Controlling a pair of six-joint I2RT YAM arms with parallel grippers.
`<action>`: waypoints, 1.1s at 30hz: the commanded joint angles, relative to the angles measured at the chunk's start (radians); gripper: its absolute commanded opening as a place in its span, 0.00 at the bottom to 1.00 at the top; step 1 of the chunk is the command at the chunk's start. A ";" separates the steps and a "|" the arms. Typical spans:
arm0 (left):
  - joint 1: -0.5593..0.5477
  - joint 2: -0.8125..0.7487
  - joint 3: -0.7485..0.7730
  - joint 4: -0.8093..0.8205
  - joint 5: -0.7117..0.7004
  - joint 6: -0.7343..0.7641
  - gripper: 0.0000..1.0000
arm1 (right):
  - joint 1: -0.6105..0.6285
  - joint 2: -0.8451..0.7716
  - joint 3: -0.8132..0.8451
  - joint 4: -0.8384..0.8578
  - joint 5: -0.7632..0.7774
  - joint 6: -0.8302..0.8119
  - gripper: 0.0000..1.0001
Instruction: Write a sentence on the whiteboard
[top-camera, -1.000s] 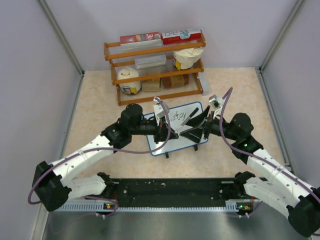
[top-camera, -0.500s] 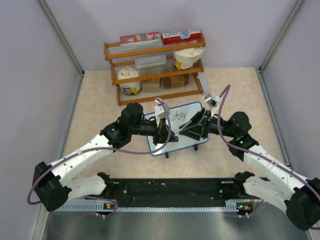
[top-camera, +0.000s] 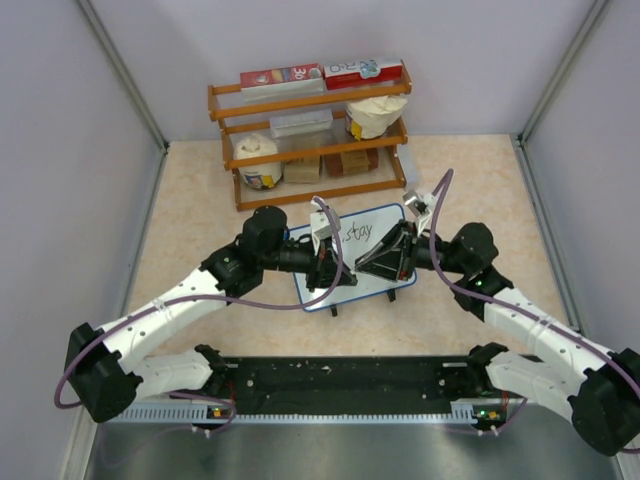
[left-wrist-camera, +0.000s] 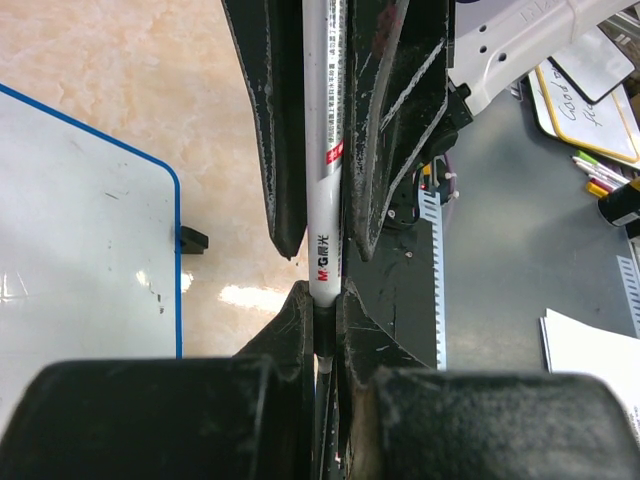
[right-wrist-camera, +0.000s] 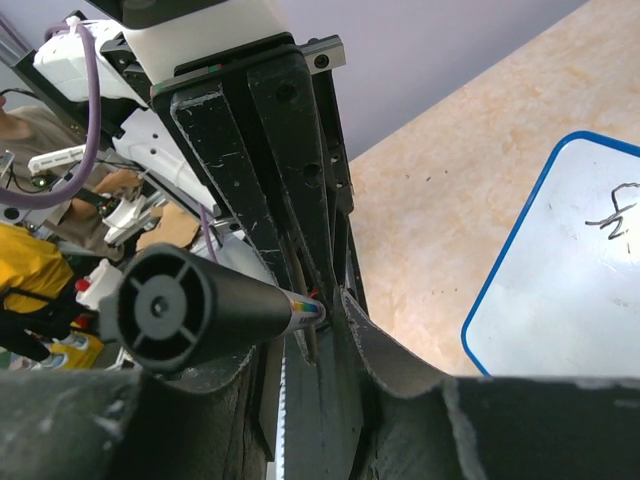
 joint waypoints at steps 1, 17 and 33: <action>-0.011 0.005 0.038 0.040 0.029 0.002 0.00 | 0.015 0.007 0.039 0.048 -0.019 -0.004 0.24; -0.017 0.008 0.032 0.033 0.032 0.011 0.00 | 0.015 0.019 0.051 0.061 -0.017 0.008 0.22; -0.013 -0.031 -0.017 0.026 -0.124 -0.026 0.77 | 0.016 -0.010 0.036 -0.049 0.061 -0.096 0.00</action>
